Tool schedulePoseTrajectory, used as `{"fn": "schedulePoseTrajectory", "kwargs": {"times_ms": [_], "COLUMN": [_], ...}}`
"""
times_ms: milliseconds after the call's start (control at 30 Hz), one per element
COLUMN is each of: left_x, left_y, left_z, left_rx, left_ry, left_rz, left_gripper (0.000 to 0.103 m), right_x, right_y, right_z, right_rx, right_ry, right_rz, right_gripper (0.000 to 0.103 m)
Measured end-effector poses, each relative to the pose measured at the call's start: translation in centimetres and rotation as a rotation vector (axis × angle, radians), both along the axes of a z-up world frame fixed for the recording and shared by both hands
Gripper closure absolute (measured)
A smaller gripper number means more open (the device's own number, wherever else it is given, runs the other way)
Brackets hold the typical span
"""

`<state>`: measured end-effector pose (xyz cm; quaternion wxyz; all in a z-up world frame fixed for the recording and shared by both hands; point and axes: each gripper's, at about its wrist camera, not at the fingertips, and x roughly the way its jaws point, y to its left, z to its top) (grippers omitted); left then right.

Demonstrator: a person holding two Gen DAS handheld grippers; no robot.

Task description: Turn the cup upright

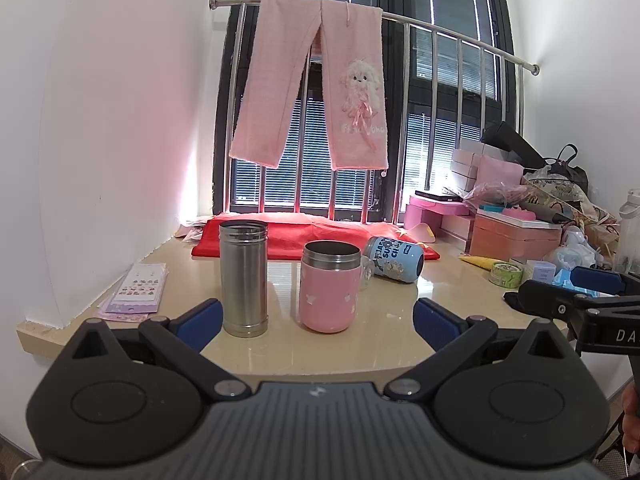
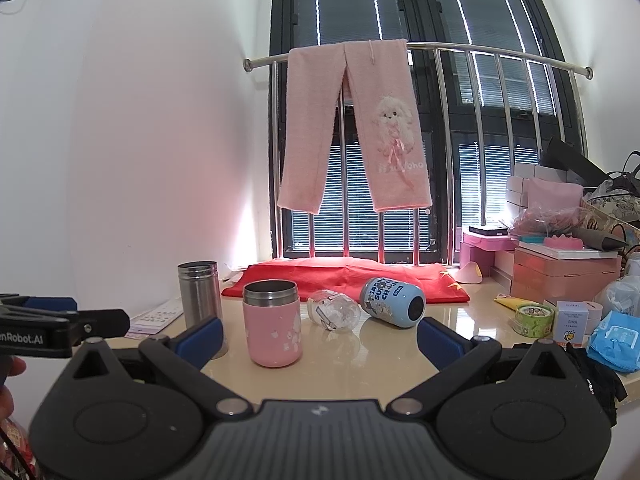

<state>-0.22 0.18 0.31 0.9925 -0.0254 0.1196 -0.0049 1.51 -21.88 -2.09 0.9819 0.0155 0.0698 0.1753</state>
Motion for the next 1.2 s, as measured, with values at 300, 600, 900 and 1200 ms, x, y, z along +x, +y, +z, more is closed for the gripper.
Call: {"fn": "schedulePoseTrajectory", "kwargs": {"times_ms": [300,600,900,1200], "left_x": [-0.11,-0.2,-0.27,-0.29], "left_y": [-0.05,-0.11,-0.1,-0.11], "left_z": [-0.04,0.01,0.04,0.04], "left_rx": [0.001,0.002,0.002,0.003], "left_ry": [-0.003,-0.004,-0.004,-0.005], "left_rz": [0.0,0.004,0.003,0.004], "left_gripper": [0.0,0.0,0.0,0.0], "right_x": [-0.02,-0.03,0.06,0.07], "right_y": [-0.05,-0.05,0.04,0.03], "right_z": [0.07,0.07,-0.07,-0.1], "right_rx": [-0.002,-0.004,-0.006,-0.006], "right_ry": [0.001,0.001,0.002,0.002], "right_rz": [0.004,0.005,0.007,0.008], "right_gripper": [0.0,0.0,0.0,0.0]}}
